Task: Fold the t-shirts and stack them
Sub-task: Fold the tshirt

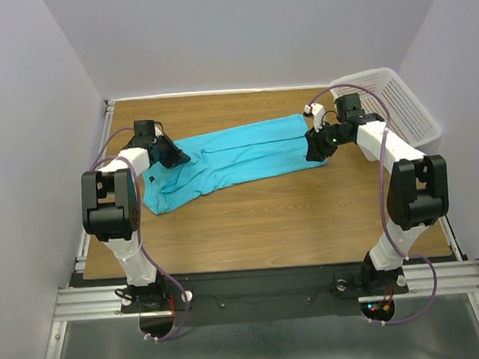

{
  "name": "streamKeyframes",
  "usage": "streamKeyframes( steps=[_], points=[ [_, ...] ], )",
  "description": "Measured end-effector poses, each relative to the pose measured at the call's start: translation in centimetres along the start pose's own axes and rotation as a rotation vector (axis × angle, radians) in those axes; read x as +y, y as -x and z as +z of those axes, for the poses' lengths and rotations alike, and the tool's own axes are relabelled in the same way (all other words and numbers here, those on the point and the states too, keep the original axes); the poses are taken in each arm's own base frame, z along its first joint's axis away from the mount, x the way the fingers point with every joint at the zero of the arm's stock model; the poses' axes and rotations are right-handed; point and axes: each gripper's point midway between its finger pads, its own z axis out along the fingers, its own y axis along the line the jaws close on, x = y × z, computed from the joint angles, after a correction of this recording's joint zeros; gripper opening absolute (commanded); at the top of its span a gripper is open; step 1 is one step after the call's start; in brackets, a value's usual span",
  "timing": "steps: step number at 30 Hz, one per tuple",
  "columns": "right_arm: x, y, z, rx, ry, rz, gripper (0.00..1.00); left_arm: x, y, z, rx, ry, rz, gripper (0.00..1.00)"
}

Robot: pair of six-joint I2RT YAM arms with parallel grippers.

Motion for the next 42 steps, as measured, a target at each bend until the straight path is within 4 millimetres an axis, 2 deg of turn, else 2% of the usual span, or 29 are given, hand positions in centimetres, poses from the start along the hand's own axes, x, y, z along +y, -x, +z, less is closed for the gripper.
streamKeyframes(
  steps=[2,6,9,12,15,19,21,23,27,30,35,42],
  points=[
    [0.0,0.0,0.0,0.000,0.000,0.000,0.48,0.2,-0.1,0.2,0.007,0.006,0.004,0.01],
    [0.0,0.0,0.0,0.000,0.000,0.000,0.48,0.2,0.0,0.1,0.012,0.013,0.017,0.25],
    [0.0,0.0,0.0,0.000,0.000,0.000,0.48,-0.1,0.7,-0.2,0.000,0.020,0.039,0.38],
    [0.0,0.0,0.0,0.000,0.000,0.000,0.48,0.0,2.8,-0.8,-0.055,0.058,0.088,0.45],
    [0.0,0.0,0.0,0.001,0.001,0.001,0.48,0.1,4.7,-2.0,-0.122,0.104,0.156,0.47],
    [0.1,-0.2,0.1,0.003,0.004,0.003,0.48,-0.4,5.5,-5.9,-0.191,0.135,0.242,0.47],
    [0.2,-0.2,0.1,0.002,0.007,0.004,0.48,-0.4,4.9,-7.8,-0.212,0.134,0.280,0.47],
    [0.2,-0.3,0.2,0.002,0.011,0.004,0.48,0.6,3.1,-9.3,-0.198,0.151,0.300,0.47],
    [0.7,-1.4,0.5,0.019,0.030,0.021,0.48,4.6,-0.8,-9.9,-0.103,0.247,0.312,0.47],
    [1.1,-1.9,0.7,0.027,0.043,0.030,0.48,6.6,-2.7,-10.0,-0.025,0.313,0.335,0.47],
    [1.1,-1.8,0.7,0.022,0.048,0.029,0.48,6.8,-3.3,-9.6,0.026,0.353,0.414,0.46],
    [1.2,-1.8,0.7,0.019,0.051,0.026,0.48,6.5,-5.1,-6.7,0.125,0.417,0.579,0.46]
  ],
)
